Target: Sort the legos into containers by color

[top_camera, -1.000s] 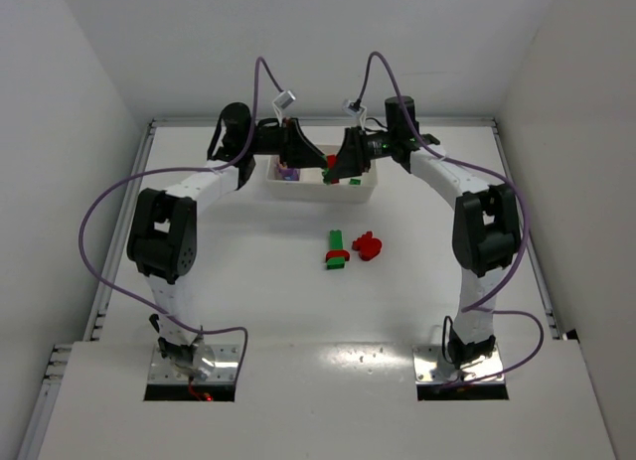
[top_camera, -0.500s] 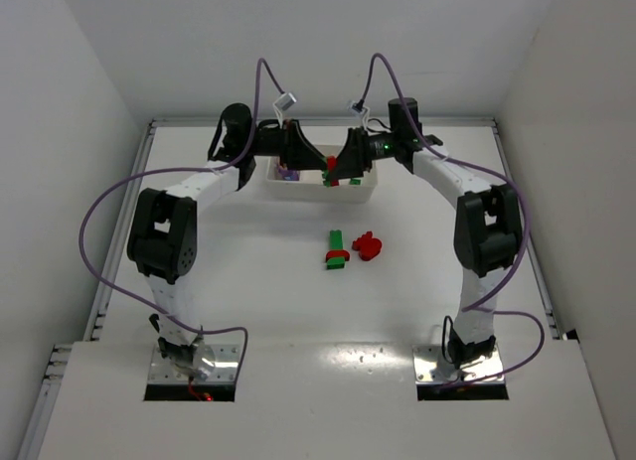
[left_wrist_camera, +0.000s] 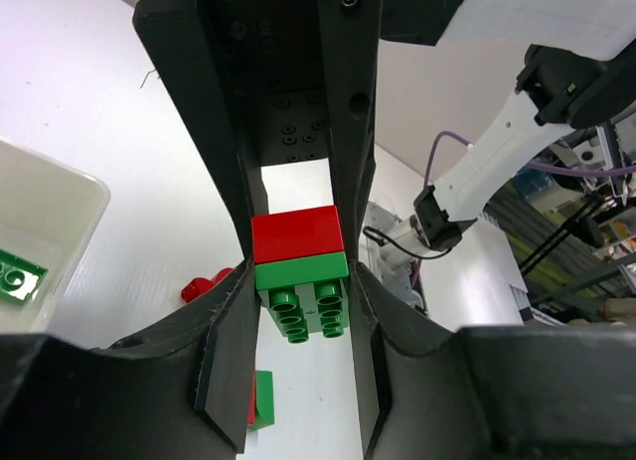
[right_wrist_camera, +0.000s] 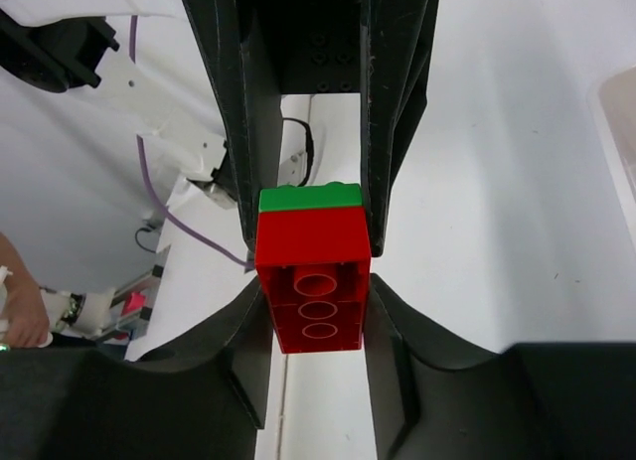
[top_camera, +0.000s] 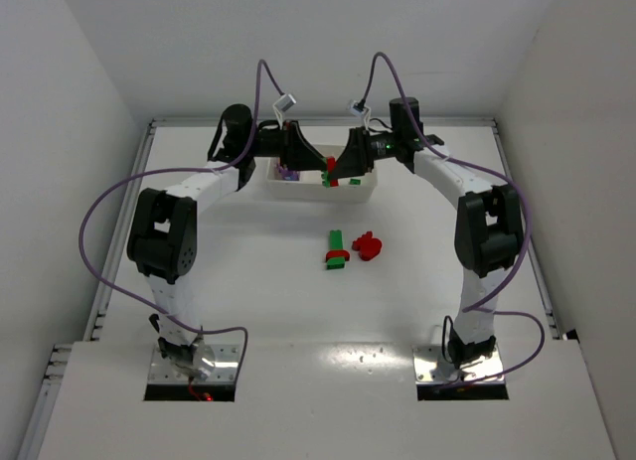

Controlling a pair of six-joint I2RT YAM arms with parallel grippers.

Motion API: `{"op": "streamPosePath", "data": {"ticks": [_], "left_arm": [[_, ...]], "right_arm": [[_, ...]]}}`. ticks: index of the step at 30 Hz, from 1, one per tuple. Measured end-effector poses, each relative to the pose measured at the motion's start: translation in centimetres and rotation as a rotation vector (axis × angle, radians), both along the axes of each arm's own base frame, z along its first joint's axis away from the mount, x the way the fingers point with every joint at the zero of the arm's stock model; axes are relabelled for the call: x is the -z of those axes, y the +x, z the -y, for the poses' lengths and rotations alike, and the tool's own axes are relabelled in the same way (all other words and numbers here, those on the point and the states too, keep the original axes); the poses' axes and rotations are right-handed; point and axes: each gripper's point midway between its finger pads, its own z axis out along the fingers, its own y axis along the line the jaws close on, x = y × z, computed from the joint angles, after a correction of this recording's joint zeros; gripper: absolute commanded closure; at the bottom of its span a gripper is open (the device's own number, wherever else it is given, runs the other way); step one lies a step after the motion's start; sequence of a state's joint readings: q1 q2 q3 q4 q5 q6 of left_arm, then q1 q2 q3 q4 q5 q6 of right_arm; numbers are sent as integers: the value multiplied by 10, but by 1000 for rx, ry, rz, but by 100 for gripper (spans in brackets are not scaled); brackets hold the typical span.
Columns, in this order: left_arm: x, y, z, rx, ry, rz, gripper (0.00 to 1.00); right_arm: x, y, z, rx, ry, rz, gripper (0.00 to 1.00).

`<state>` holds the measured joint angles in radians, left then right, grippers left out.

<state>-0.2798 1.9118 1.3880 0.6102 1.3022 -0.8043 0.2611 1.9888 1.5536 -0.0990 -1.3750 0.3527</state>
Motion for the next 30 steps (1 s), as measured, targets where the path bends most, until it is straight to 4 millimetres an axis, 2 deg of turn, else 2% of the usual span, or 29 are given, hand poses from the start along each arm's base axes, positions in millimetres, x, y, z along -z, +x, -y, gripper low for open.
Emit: {"op": "streamPosePath", "data": {"ticks": [2,6,8,9,11,14,15,17,30], "left_arm": [[0,0,0,0,0,1,100],[0,-2,0,12,1,7,100],[0,-2,0,11,1,9,100],[0,-1,0,8,0,12,100],[1,-1,0,5,2,3,100],[2,-1,0,4,5,-6,100],[2,-1,0,4,5,-6,100],[2,-1,0,3,5,-5,100],[14,3,-4,-26,42,1,100]], "right_arm": [[0,0,0,0,0,0,52],[0,1,1,7,-3,-2,52],[0,2,2,9,-3,-2,57],[0,2,2,9,-2,-3,65],[-1,1,2,3,2,0,69],[0,1,2,3,2,-2,83],[0,1,2,2,2,-2,91],[0,1,3,3,2,-3,98],[6,5,8,27,-10,-10,100]]}}
